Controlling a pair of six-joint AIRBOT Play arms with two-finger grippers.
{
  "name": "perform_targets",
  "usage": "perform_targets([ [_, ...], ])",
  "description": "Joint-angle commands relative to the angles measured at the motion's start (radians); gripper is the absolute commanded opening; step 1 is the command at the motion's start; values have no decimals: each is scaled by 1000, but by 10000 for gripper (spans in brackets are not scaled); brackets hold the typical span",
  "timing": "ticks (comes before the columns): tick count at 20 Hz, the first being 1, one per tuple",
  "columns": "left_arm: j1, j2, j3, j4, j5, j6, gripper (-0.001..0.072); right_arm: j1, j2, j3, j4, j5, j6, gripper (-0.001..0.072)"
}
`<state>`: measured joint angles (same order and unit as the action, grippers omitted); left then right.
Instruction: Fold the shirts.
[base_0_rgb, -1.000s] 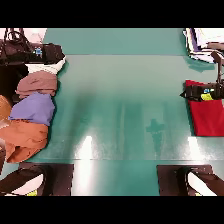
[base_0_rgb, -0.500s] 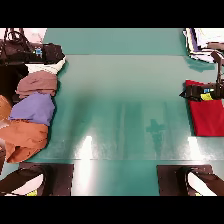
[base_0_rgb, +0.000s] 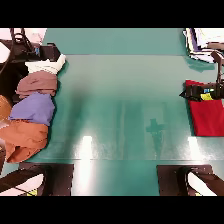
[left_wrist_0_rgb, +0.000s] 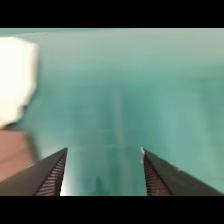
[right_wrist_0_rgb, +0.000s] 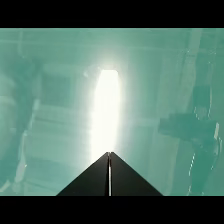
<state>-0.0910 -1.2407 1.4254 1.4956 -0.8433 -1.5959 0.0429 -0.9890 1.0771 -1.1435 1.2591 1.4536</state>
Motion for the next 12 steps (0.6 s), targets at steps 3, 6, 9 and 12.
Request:
perform_targets([
  [3,138,-213,13,91,106,-29,553,1,0,1,1,0,1,17],
  [6,172,-357,94,91,115,-27,553,1,0,1,1,-2,1,17],
  [9,187,-489,205,92,107,-26,553,1,0,1,1,1,1,17],
  [12,213,-581,291,98,103,-20,553,2,0,1,1,0,1,18],
])
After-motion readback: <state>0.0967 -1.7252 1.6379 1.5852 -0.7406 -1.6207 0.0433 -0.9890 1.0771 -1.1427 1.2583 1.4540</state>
